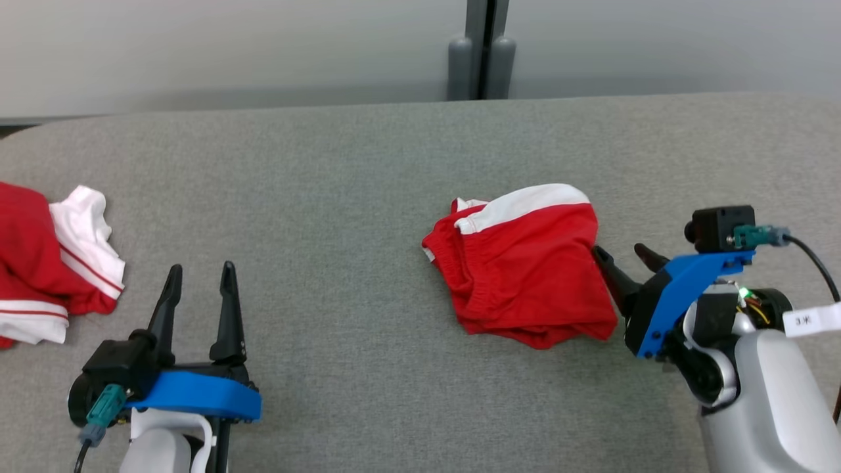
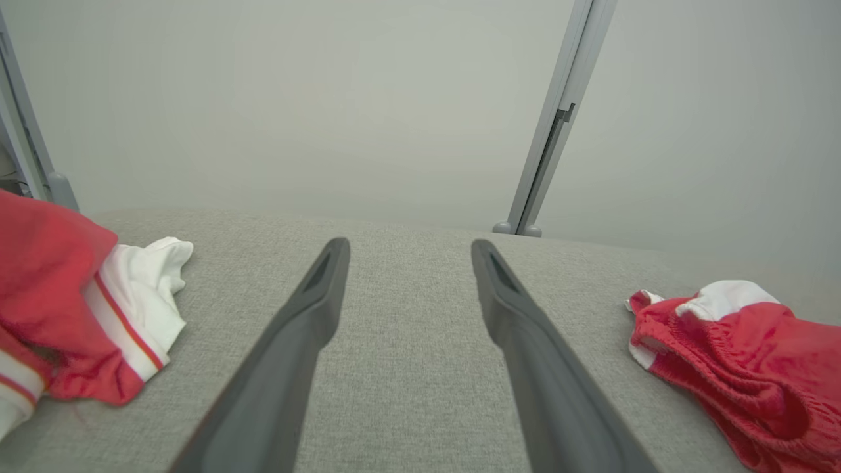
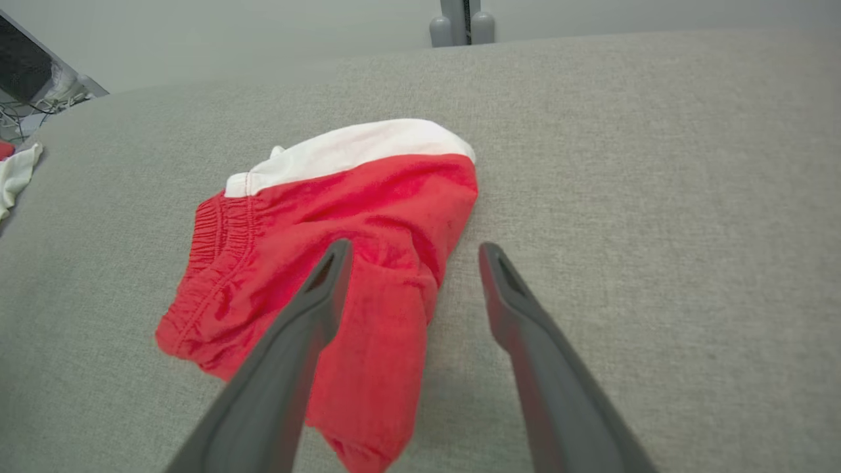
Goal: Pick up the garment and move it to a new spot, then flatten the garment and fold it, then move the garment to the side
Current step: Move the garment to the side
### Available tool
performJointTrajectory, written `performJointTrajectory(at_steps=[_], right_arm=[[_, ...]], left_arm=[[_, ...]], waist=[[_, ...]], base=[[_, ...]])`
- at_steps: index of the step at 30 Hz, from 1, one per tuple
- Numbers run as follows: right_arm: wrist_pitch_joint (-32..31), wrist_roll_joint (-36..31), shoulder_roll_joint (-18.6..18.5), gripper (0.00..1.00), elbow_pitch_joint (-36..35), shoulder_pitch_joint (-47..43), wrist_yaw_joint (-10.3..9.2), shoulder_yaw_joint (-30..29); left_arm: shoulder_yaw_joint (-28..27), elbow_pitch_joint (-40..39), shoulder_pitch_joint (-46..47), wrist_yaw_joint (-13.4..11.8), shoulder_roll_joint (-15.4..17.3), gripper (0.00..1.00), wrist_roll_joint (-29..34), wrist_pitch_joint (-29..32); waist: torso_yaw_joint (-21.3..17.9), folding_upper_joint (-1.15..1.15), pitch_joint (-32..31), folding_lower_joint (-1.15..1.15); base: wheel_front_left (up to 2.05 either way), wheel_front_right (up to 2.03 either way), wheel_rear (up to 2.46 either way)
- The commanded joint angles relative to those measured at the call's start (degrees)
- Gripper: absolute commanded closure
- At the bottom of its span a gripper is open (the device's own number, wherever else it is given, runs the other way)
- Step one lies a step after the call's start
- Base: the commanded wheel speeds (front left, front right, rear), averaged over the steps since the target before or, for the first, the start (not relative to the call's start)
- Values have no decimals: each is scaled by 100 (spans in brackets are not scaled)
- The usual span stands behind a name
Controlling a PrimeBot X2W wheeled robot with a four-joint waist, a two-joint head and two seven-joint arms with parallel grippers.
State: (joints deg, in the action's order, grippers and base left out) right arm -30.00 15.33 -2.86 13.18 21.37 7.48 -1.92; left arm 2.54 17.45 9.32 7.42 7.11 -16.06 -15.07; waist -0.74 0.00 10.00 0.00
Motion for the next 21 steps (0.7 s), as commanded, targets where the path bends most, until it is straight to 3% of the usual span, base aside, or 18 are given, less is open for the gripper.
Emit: performJointTrajectory(at_steps=[1,6,12,13,14,15,18,21], right_arm=[[-20,15,-9,0,107,147,3,-41],[-22,157,-5,0,1085,607,3,-196],[52,59,-8,0,2027,924,3,74],[46,21,-3,54,2134,938,3,159],[51,-36,5,91,2198,943,3,240],[44,-121,14,100,2228,945,4,335],[118,-544,-20,100,2081,1081,2,485],[180,-859,-376,100,1805,1307,0,749]], left_arm=[[6,-25,97,3,13,0,26,-14],[129,-23,269,3,10,0,-13,-14],[124,-32,293,3,13,0,-37,-14],[117,-33,284,3,9,0,-36,-14],[108,-37,271,3,3,0,-31,-14],[90,-44,252,3,-4,0,-26,-14],[49,-66,222,3,-13,0,-17,-14],[48,-128,247,3,15,0,7,-14]], waist=[[112,0,122,0],[291,0,329,0],[354,0,464,0],[351,0,474,0],[344,0,481,0],[325,0,485,0],[209,0,509,0],[33,0,566,0]], base=[[0,0,0],[0,0,0],[0,0,0],[0,0,0],[0,0,0],[0,0,0],[0,0,0],[0,0,0]])
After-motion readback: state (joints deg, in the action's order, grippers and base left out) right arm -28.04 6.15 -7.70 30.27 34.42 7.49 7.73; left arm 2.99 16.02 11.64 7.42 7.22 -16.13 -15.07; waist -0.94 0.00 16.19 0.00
